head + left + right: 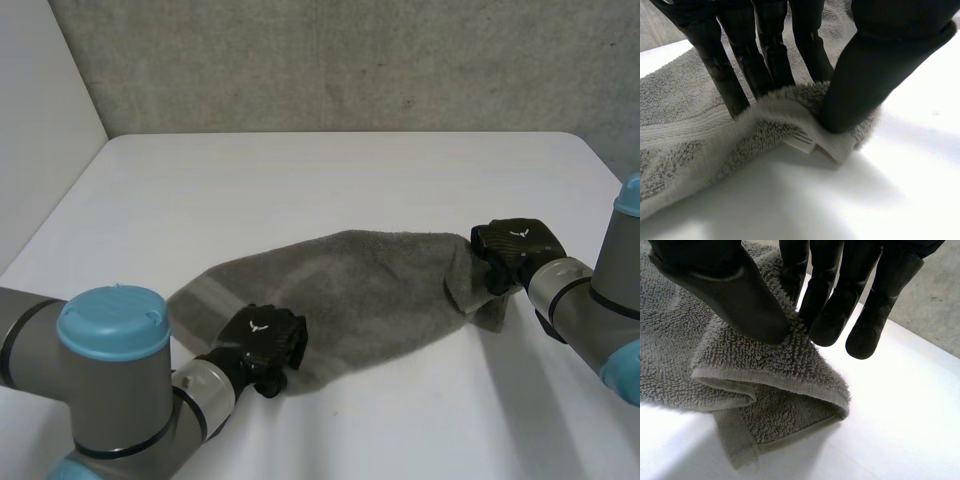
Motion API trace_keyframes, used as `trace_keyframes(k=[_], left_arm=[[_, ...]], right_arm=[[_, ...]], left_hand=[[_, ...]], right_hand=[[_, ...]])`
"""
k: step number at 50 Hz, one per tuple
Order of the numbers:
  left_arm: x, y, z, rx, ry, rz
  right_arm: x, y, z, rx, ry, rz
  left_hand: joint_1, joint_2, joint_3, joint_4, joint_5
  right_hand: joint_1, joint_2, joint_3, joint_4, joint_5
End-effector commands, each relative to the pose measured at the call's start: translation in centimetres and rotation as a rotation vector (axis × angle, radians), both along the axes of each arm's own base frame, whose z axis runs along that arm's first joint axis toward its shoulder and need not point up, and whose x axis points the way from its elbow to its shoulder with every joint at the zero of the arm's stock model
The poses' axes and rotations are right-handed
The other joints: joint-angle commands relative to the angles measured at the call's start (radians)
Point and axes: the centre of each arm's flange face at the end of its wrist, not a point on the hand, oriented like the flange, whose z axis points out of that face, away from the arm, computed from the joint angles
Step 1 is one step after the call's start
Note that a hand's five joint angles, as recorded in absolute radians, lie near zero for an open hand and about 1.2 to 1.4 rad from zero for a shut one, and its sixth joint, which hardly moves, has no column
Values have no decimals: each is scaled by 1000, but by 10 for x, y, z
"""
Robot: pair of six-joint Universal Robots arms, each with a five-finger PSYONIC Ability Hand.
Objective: Fold the towel.
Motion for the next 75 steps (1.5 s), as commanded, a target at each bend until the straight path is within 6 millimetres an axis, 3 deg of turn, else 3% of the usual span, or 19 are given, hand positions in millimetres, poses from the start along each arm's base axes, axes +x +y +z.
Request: trace_keyframes(k=[1, 5, 12, 14, 15, 17, 24, 26, 28, 34, 41, 47, 50, 55, 57, 59, 61, 71, 75], left_arm=[[-7, -15, 10, -58, 25, 22], [-6, -22, 32, -104, 50, 50], [12, -3, 151, -325, 217, 80], [20, 5, 177, -380, 260, 89], [28, 13, 198, -420, 303, 99], [34, 19, 216, -449, 344, 109], [54, 9, 234, -443, 411, 198], [59, -1, 228, -425, 401, 231], [64, -11, 222, -414, 387, 258], [67, -76, 152, -211, 275, 324], [55, -149, 60, -46, 183, 370], [55, -178, 15, 13, 150, 406], [62, -193, -3, 22, 132, 436], [74, -209, -3, -25, 134, 506], [82, -212, 5, -53, 128, 543], [83, -211, 14, -70, 132, 549], [84, -207, 22, -81, 136, 553], [75, -155, 71, -148, 186, 488], [45, -113, 82, -179, 209, 373]], right_arm=[[0, -2, 22, -66, 11, 10], [-3, 1, 50, -137, 13, 7], [-10, 31, 130, -299, 87, 50], [-15, 60, 186, -439, 72, 75], [-15, 60, 186, -440, 72, 75], [-19, 81, 229, -561, 45, 83], [-22, 91, 254, -563, 47, 106], [-20, 86, 246, -517, 54, 120], [-8, 59, 212, -367, 75, 168], [12, 28, 166, -239, 132, 225], [76, -12, 89, -130, 197, 297], [105, -48, 30, -132, 176, 263], [122, -45, 10, -143, 165, 290], [130, -37, -2, -126, 162, 291], [128, -35, -4, -115, 171, 279], [127, -32, -4, -111, 180, 269], [120, -29, 8, -116, 195, 229], [76, 1, 56, -122, 144, 123], [57, 6, 68, -142, 65, 63]], left_hand=[[318, 311, 313, 318, 323], [318, 311, 313, 318, 323], [318, 311, 313, 318, 323], [318, 311, 313, 318, 323], [318, 311, 313, 318, 323], [318, 311, 313, 318, 323], [318, 311, 313, 318, 323], [318, 311, 313, 318, 323], [318, 311, 313, 318, 323], [318, 311, 313, 318, 323], [318, 311, 313, 318, 323], [318, 311, 313, 318, 323], [318, 311, 313, 318, 323], [318, 311, 313, 318, 323], [-402, -410, -408, -403, -398], [-683, -690, -688, -683, -678], [-871, -879, -877, -872, -867], [-894, -901, -900, -895, -889], [-864, -872, -870, -865, -860]], right_hand=[[74, 84, 62, 59, 65], [74, 84, 62, 59, 65], [74, 84, 62, 59, 65], [74, 84, 62, 59, 65], [74, 84, 62, 59, 65], [74, 84, 62, 59, 65], [74, 84, 62, 59, 65], [74, 84, 62, 59, 65], [74, 84, 62, 59, 65], [74, 84, 62, 59, 65], [74, 84, 62, 59, 65], [74, 84, 62, 59, 65], [74, 84, 62, 59, 65], [74, 84, 62, 59, 65], [74, 84, 62, 59, 65], [63, 73, 51, 49, 55], [-986, -977, -998, -1001, -995], [-1148, -1138, -1160, -1162, -1156], [-1148, -1138, -1160, -1162, -1156]])
